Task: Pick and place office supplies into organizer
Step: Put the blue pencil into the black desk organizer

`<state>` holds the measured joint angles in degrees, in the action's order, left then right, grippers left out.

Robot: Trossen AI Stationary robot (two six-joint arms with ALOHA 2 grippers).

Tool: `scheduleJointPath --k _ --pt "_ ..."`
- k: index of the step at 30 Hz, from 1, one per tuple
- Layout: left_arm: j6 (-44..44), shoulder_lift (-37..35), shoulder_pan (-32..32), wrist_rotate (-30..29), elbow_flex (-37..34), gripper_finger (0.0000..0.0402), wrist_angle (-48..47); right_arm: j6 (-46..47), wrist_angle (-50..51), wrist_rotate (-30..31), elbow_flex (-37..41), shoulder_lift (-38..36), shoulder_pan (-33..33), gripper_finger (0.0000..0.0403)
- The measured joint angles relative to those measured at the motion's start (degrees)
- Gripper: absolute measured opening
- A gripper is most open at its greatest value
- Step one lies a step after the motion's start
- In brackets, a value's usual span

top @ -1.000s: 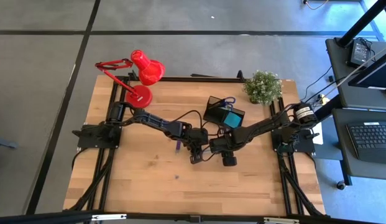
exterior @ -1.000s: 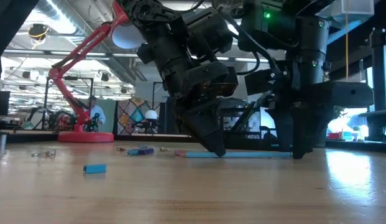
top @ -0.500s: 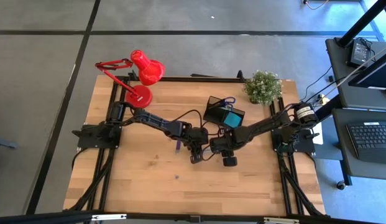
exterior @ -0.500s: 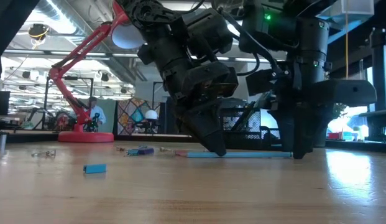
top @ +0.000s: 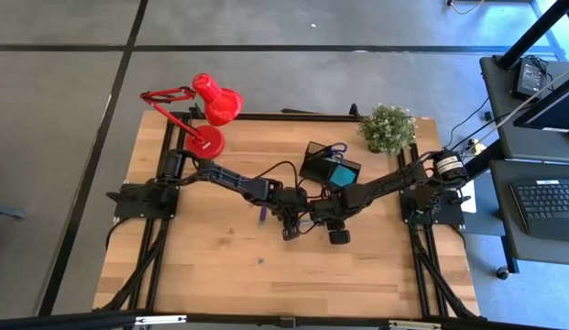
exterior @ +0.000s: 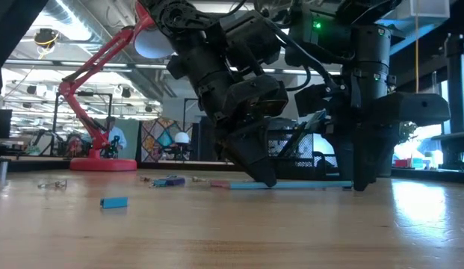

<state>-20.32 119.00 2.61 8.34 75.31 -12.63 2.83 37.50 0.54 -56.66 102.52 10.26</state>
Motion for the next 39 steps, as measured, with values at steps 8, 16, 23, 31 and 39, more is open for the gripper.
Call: scheduleJointPath --k 8,16,23,31,39 --pt "0.0 0.0 0.0 0.1 0.0 0.0022 -0.6 0.0 0.6 -0.2 0.0 0.1 0.0 0.0110" --pt "0.0 0.0 0.0 0.2 0.0 0.0022 -0.7 -0.1 1.1 -0.2 0.1 0.1 0.0 0.0083" --pt "0.1 0.0 0.0 0.3 0.0 0.0022 -0.8 -0.2 1.3 -0.2 0.1 0.1 0.0 0.0062" --pt "0.5 0.0 0.0 0.4 0.0 0.0022 -0.3 -0.2 1.3 -0.2 0.1 0.2 0.0 0.0049" --pt "0.5 0.0 0.0 0.4 0.0 0.0022 0.0 -0.3 1.2 -0.2 0.2 0.2 0.0 0.0039"
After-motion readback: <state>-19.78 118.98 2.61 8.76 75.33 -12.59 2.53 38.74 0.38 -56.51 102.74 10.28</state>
